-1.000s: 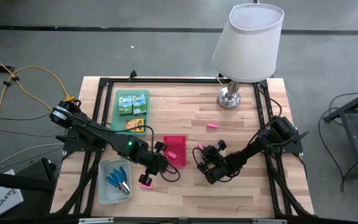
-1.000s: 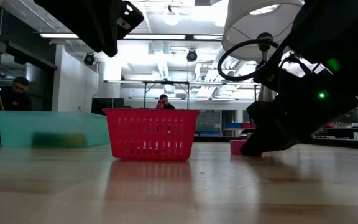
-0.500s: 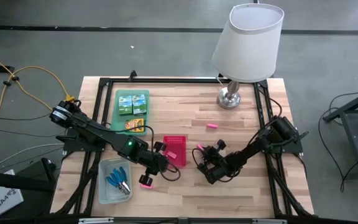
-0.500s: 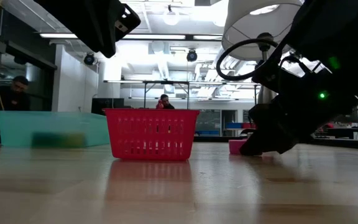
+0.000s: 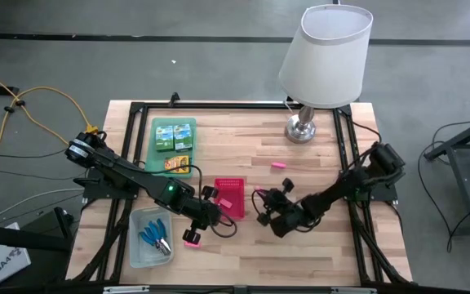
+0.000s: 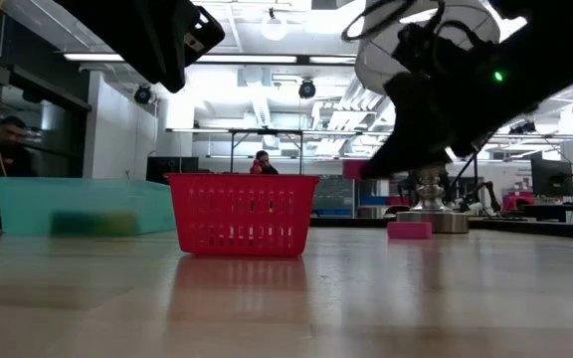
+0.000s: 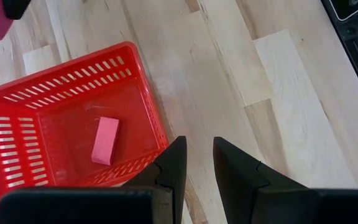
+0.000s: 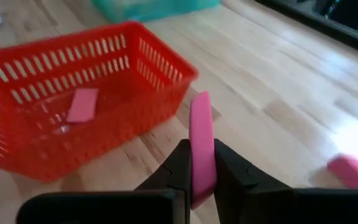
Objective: Pick & Place School Supplies
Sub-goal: Put the pink eraser into the red bin
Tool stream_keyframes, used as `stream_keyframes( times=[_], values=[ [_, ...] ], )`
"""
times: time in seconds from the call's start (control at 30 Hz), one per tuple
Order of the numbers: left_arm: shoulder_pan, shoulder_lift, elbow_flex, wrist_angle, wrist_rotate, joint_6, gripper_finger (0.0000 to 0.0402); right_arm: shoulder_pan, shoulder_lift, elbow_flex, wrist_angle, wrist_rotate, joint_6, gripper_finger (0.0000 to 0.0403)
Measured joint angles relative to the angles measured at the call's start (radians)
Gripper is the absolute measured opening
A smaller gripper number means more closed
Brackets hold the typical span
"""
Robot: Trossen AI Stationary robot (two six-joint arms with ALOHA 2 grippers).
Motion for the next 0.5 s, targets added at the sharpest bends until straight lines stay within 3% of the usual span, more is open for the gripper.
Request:
stream_keyframes(
  times=[0.23, 0.5],
  values=[
    [0.0, 0.0, 0.0, 0.0, 0.0, -0.003, 0.0074, -0.032, -0.029, -0.001, 0.242, -0.101, -0.19, 0.003],
    [-0.024, 0.0, 0.0, 0.001, 0.0, 0.001, 0.0074, -0.102, -0.029, 0.0, 0.391, -0.224, -0.274, 0.0031]
  ],
)
